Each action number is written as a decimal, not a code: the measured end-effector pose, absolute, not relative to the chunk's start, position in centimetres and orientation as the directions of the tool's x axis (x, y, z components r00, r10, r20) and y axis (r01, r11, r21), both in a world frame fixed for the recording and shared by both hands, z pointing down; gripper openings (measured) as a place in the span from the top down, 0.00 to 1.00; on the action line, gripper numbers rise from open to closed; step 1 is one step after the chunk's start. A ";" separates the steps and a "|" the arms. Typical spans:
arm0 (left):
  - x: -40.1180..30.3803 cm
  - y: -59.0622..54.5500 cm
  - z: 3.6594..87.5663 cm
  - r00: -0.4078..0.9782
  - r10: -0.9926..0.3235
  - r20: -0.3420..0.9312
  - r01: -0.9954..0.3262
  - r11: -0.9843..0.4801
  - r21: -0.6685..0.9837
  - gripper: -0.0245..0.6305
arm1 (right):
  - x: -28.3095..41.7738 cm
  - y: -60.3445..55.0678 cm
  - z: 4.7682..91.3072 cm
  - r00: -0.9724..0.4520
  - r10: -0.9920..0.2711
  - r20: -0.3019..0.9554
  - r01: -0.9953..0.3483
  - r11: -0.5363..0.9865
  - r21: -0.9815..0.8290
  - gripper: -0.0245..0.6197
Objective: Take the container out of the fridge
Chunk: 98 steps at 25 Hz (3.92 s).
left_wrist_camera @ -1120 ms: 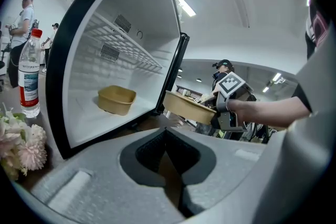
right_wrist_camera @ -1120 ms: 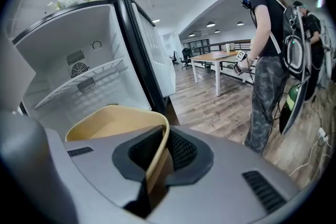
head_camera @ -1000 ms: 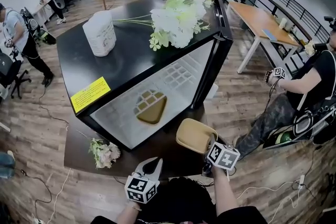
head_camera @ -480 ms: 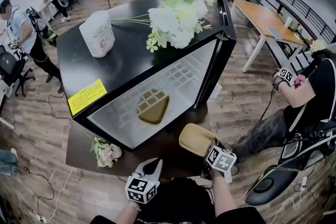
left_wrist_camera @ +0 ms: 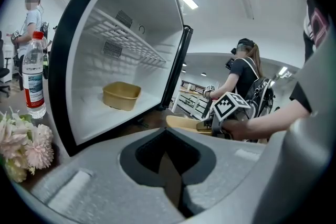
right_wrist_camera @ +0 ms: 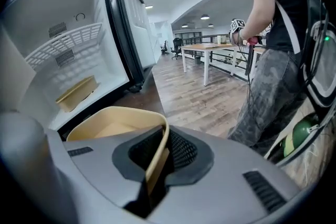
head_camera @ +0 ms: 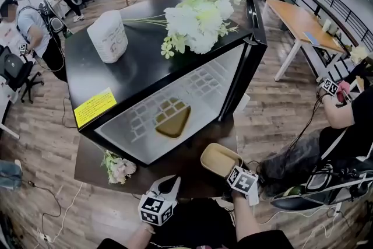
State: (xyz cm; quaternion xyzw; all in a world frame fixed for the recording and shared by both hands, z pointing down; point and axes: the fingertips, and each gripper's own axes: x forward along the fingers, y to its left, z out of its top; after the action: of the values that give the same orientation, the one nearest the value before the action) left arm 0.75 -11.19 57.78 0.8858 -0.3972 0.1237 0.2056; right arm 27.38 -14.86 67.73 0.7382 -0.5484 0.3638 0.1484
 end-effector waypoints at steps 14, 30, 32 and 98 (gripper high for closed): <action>1.0 -11.6 57.8 0.638 -0.656 0.403 -0.765 -0.600 0.234 0.95 | 27.4 -15.3 68.6 0.153 -0.717 0.680 -0.915 -0.362 -0.177 0.90; 0.5 -11.9 58.3 0.630 -0.656 0.415 -0.773 -0.577 0.263 0.95 | 26.8 -15.7 69.1 0.117 -0.709 0.696 -0.955 -0.273 -0.118 0.80; 0.5 -11.9 58.3 0.631 -0.657 0.413 -0.773 -0.576 0.265 0.95 | 26.7 -15.7 69.1 0.099 -0.708 0.699 -0.951 -0.274 -0.143 0.75; -5.3 -12.1 58.2 0.532 -0.764 0.365 -0.846 -0.462 0.265 0.95 | 8.0 -26.5 52.5 -0.334 -0.829 0.448 -0.896 0.132 -0.423 0.60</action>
State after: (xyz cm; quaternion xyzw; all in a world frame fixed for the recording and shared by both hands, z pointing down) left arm -5.32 -12.07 58.17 0.8495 -0.4739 0.0976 0.2103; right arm 7.95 -26.54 52.51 0.5746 -0.7507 0.3219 0.0522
